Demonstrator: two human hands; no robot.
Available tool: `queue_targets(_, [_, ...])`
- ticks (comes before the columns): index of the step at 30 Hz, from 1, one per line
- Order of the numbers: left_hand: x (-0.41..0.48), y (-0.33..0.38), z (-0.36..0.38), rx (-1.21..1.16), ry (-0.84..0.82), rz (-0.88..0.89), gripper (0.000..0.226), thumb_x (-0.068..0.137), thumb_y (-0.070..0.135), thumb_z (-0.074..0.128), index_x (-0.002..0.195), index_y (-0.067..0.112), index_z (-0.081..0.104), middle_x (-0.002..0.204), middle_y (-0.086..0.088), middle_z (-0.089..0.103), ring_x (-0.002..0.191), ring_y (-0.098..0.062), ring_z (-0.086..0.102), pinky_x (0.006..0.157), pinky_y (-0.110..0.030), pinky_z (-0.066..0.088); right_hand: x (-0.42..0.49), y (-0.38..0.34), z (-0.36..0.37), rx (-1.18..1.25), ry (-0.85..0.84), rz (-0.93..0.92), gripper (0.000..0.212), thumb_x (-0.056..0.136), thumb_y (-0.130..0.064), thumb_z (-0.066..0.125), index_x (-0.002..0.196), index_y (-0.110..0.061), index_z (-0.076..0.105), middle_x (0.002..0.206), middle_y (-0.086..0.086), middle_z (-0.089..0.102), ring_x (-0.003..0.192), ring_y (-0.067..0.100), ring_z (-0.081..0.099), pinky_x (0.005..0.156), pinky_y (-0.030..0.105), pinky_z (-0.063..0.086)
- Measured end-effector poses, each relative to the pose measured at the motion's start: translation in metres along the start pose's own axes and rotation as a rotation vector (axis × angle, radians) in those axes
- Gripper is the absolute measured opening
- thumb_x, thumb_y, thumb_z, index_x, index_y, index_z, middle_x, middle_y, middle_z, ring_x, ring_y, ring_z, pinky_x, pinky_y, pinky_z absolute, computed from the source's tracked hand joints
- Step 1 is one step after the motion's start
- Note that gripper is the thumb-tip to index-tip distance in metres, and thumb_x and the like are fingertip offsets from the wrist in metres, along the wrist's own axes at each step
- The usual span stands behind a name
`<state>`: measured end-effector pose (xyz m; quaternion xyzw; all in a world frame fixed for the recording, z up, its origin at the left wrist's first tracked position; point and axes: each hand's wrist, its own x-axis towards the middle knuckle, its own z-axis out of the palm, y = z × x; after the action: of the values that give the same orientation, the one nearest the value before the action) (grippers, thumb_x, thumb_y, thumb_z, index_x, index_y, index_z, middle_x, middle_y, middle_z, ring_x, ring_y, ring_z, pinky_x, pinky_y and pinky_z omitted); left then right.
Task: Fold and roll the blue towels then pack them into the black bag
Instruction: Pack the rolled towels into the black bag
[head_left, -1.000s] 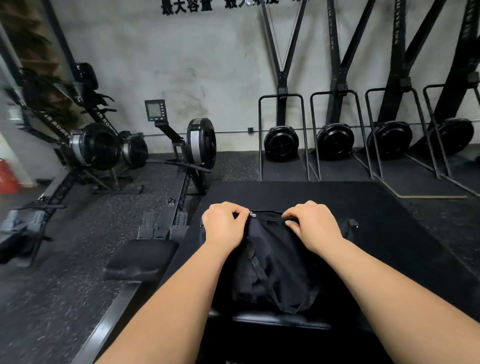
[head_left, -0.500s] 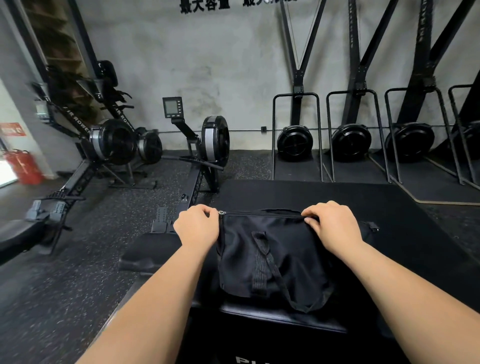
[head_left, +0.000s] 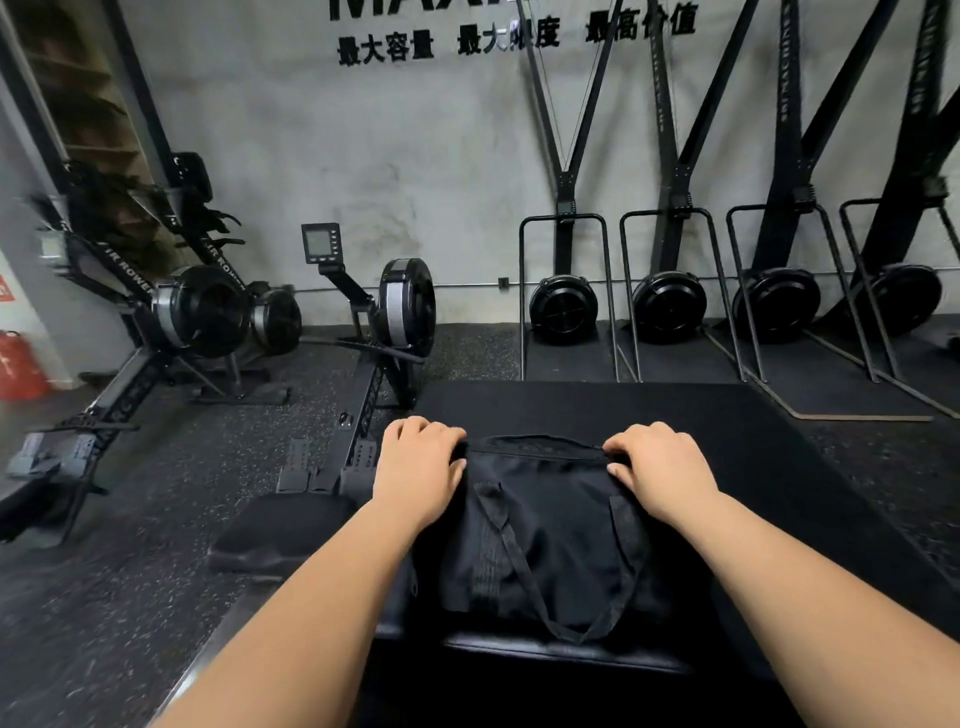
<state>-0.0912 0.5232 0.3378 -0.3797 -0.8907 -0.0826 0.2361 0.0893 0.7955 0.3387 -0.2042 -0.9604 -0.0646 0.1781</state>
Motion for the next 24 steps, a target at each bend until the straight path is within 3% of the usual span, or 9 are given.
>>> queue_targets(6, [0.016,-0.002,0.006,0.203,-0.07,0.094,0.018,0.098,0.038,0.06,0.11,0.034,0.073,0.104,0.009,0.069,0.105,-0.024,0.057,0.108,-0.041,0.034,0.002,0.015,0.0,-0.124,-0.041,-0.025,0.018,0.101,-0.047,0.058,0.111,-0.039,0.07,0.106,-0.011,0.067,0.104,0.018,0.058,0.082,0.036,0.044])
queue_targets(11, [0.045,-0.003,0.003,0.145,-0.01,0.081,0.015,0.099,0.039,0.062,0.106,0.037,0.075,0.1,0.009,0.072,0.102,-0.023,0.058,0.1,-0.039,0.035,0.01,0.026,0.0,-0.1,0.078,0.003,0.009,0.099,-0.042,0.065,0.094,-0.036,0.07,0.089,-0.011,0.065,0.091,0.019,0.057,0.072,0.037,0.042])
queue_targets(17, [0.104,0.017,-0.001,0.031,0.062,0.027,0.01,0.097,0.04,0.067,0.1,0.037,0.076,0.097,0.01,0.074,0.1,-0.023,0.058,0.092,-0.04,0.035,0.041,0.059,-0.021,-0.13,0.14,0.047,0.013,0.099,-0.044,0.062,0.091,-0.037,0.069,0.086,-0.011,0.064,0.093,0.02,0.056,0.072,0.038,0.042])
queue_targets(24, [0.18,0.073,0.016,0.016,0.082,0.098,0.012,0.099,0.041,0.065,0.101,0.037,0.076,0.095,0.009,0.074,0.1,-0.023,0.056,0.091,-0.039,0.035,0.077,0.121,-0.035,-0.244,0.153,0.162,0.015,0.101,-0.045,0.059,0.097,-0.037,0.071,0.093,-0.009,0.068,0.099,0.021,0.057,0.073,0.037,0.042])
